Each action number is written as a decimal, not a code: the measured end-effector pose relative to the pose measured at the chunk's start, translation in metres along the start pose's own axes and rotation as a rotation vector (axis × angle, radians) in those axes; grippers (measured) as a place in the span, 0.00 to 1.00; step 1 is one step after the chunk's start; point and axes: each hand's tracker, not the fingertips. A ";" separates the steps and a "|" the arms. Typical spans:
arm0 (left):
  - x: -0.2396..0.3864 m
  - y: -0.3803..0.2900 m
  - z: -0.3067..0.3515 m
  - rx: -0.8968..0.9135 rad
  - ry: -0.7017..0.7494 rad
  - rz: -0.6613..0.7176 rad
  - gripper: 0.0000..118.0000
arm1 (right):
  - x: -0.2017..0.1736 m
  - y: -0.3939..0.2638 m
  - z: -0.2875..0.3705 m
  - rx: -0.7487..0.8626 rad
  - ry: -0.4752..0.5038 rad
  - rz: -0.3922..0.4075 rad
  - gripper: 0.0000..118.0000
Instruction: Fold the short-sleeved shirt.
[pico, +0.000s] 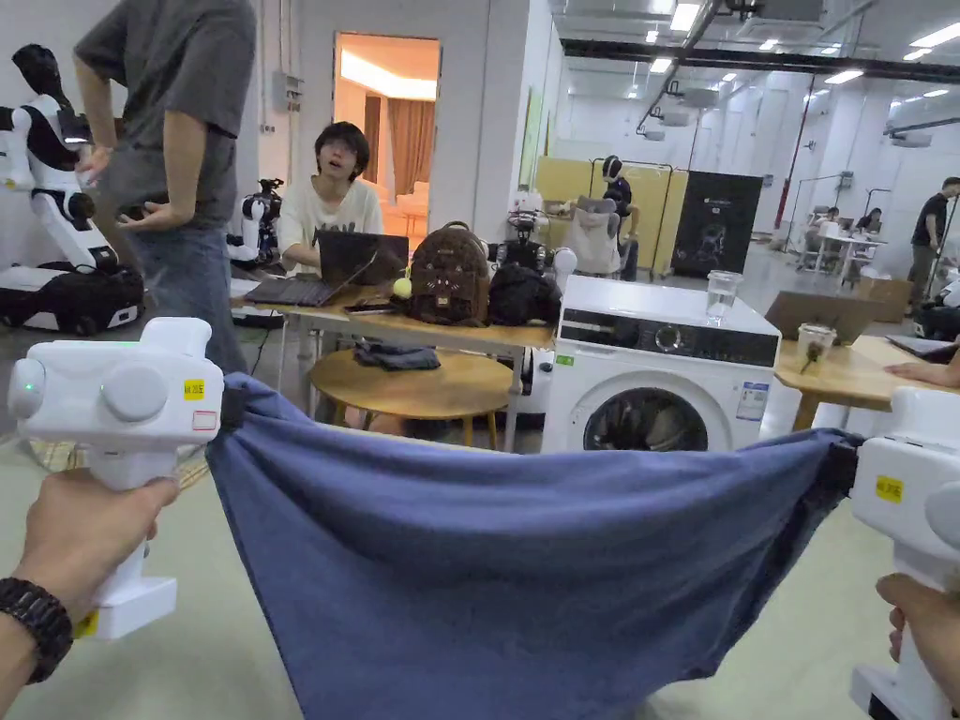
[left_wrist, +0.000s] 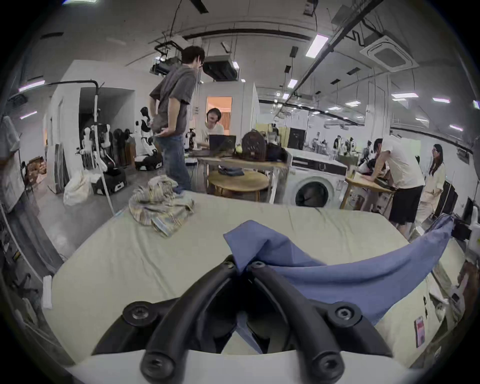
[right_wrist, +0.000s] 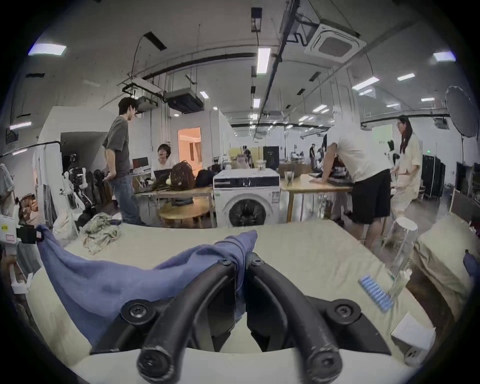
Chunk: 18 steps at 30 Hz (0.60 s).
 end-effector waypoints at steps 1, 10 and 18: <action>-0.002 0.009 0.001 0.010 0.004 -0.005 0.00 | 0.000 0.008 -0.003 0.008 -0.010 0.012 0.01; -0.010 0.082 -0.013 0.069 0.004 0.022 0.00 | -0.008 0.072 -0.028 0.030 -0.039 0.040 0.02; -0.003 0.088 -0.030 0.080 0.015 -0.007 0.00 | -0.014 0.072 -0.044 0.031 -0.060 0.052 0.02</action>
